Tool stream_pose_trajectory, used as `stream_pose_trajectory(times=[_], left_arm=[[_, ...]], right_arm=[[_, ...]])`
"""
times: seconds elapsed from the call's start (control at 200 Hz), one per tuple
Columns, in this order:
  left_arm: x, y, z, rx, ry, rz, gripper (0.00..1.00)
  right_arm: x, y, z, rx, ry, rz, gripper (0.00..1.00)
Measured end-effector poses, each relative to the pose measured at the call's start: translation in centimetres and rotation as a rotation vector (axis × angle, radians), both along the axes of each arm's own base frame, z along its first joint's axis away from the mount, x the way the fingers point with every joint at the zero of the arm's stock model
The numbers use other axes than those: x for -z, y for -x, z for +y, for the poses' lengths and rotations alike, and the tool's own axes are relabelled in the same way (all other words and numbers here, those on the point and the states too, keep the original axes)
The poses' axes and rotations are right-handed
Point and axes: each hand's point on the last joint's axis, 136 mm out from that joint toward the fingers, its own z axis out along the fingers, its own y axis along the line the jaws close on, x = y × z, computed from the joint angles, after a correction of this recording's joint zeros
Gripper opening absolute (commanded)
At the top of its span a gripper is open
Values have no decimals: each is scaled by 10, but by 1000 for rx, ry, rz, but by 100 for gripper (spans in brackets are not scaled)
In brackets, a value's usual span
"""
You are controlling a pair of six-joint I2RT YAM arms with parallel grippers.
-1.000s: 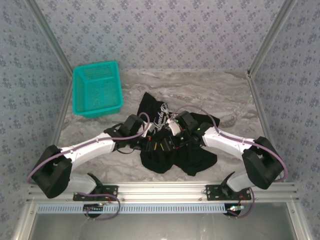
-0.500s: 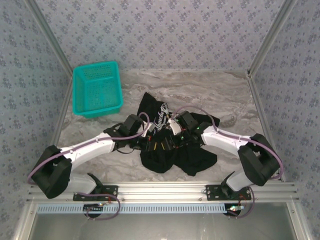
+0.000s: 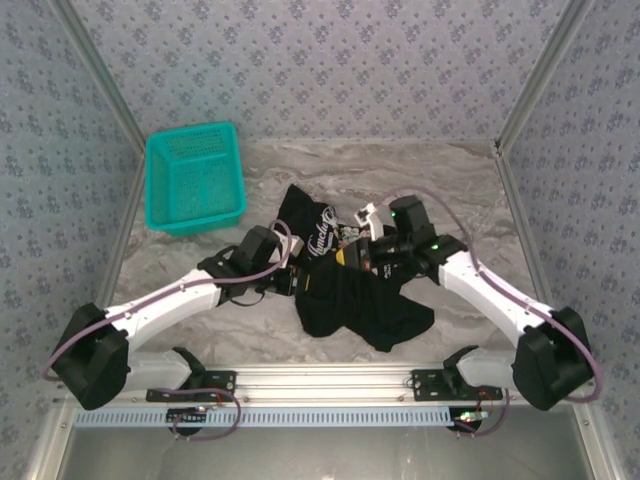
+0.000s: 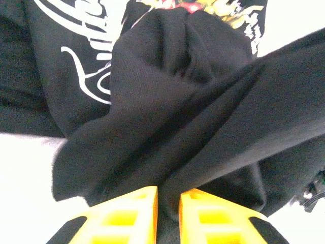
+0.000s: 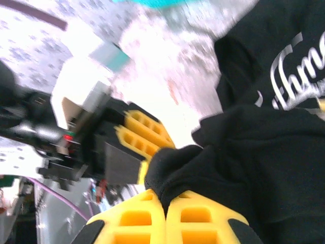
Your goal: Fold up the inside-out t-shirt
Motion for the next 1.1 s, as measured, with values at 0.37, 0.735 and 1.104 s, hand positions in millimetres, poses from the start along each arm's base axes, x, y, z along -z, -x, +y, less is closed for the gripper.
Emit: stream_pose_trajectory(times=[0.37,0.735,1.104], left_arm=[[-27,-6,-26,53,46,-106,43],[-22,-19,-40,96,14,-104,0],[-161,-8,-10,73,555,-230,0]], right_arm=[[-35,-6,-5,0,-86,-17,0],[-22,-12,-14,75,13,-19,0],[-34,-12,-28,148,169,-248,0]])
